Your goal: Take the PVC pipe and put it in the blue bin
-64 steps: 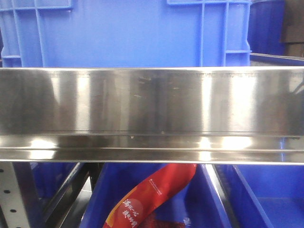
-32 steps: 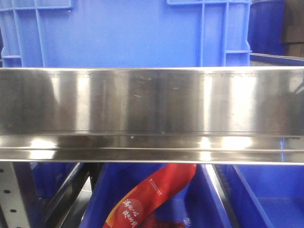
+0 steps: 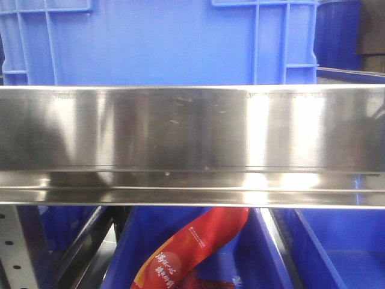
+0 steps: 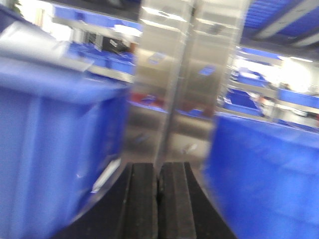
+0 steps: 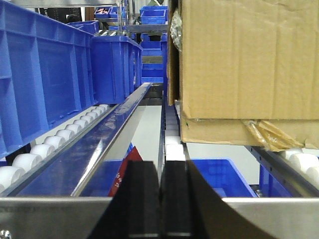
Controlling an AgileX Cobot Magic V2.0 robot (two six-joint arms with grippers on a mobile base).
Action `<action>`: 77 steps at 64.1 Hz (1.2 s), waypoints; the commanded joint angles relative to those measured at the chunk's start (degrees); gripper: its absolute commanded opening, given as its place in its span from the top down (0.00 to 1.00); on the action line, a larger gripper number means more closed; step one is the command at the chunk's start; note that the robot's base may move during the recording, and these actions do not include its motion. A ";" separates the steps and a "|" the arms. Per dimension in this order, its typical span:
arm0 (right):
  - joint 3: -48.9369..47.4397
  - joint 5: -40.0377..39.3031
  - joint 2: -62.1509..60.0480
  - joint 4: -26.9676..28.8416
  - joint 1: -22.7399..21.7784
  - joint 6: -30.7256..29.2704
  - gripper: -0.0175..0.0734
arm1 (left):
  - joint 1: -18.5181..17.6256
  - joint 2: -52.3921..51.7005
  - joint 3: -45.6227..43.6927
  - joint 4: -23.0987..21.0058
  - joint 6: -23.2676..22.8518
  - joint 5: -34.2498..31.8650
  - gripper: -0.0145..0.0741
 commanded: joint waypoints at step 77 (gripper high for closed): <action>0.00 -0.80 -0.09 0.05 -0.33 -0.16 0.99 | -9.53 -3.04 11.53 11.06 -4.26 -4.17 0.96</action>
